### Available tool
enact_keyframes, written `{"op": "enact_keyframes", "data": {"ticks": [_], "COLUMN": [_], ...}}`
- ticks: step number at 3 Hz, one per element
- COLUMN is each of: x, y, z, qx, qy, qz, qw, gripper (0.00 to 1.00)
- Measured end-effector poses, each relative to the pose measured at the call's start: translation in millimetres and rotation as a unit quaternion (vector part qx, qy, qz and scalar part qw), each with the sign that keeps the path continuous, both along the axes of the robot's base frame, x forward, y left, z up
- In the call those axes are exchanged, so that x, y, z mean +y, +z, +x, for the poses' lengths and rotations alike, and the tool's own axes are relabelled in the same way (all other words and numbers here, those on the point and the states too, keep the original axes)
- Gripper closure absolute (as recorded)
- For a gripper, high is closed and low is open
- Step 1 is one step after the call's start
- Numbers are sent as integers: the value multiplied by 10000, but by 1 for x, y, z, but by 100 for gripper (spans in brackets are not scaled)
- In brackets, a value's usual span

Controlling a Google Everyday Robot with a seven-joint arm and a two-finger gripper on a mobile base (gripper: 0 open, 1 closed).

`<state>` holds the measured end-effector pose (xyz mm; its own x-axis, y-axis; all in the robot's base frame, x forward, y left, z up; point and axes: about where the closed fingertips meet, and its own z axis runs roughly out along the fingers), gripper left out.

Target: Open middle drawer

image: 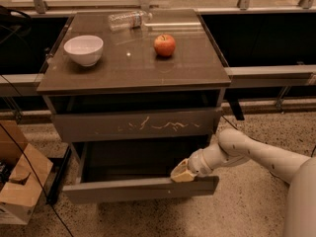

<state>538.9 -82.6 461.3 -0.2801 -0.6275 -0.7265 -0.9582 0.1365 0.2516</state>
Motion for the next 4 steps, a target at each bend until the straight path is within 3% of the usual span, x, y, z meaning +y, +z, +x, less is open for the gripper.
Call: {"op": "enact_keyframes", "data": {"ticks": [1, 4], "x": [1, 0], "y": [-2, -7], "z": [-5, -9], "qx": [40, 135], "qy": [28, 59], "qz": [-2, -4], "qw": [10000, 9999], "gripper": [87, 17]}}
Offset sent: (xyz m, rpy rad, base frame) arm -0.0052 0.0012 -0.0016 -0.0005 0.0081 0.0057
